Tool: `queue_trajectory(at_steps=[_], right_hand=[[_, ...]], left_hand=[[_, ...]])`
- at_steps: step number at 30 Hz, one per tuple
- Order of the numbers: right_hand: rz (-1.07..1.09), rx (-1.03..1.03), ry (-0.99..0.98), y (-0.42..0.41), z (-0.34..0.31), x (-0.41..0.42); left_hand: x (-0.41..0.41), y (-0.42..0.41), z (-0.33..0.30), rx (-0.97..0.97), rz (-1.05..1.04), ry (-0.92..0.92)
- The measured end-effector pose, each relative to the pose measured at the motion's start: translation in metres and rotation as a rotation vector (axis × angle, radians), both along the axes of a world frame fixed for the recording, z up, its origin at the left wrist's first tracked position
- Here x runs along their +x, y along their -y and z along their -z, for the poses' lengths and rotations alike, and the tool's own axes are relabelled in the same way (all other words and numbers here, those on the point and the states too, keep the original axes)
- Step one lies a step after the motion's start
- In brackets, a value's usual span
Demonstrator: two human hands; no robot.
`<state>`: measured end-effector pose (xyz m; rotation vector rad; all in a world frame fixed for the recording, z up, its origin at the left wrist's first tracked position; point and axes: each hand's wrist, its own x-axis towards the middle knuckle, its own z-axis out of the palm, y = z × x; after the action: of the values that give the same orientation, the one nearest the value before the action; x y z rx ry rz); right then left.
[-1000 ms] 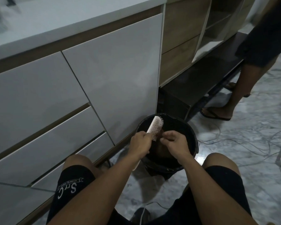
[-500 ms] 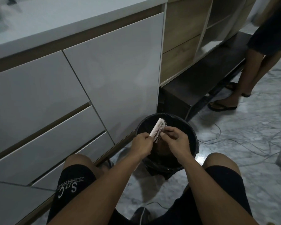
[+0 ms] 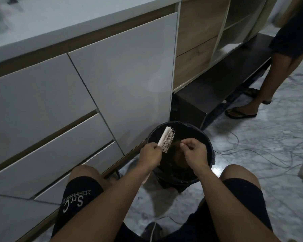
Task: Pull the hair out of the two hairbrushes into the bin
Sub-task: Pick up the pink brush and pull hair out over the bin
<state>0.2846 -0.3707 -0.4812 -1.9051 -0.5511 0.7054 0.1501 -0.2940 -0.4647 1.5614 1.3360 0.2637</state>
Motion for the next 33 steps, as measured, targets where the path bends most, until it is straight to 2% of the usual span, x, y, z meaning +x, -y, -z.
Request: queue_trajectory(at_steps=[6, 11, 17, 24, 28, 33], right_hand=[[-0.102, 0.159, -0.07, 0.003, -0.006, -0.009], [-0.09, 0.056, -0.046, -0.002, 0.001, -0.008], [0.099, -0.044, -0.011, -0.011, 0.01, 0.001], [0.283, -0.072, 0.014, -0.009, 0.02, 0.007], [0.126, -0.122, 0.01, -0.002, 0.016, 0.006], [0.023, -0.226, 0.188, 0.005, 0.009, 0.002]], left_hand=[[0.004, 0.004, 0.004, -0.019, 0.074, 0.02], [0.001, 0.003, 0.006, -0.046, 0.062, 0.029], [-0.008, -0.009, 0.013, -0.104, -0.017, 0.024], [-0.007, -0.009, 0.02, -0.059, -0.008, -0.002], [-0.004, -0.007, 0.023, -0.059, 0.0, 0.026], [0.001, -0.001, 0.021, -0.084, 0.019, 0.046]])
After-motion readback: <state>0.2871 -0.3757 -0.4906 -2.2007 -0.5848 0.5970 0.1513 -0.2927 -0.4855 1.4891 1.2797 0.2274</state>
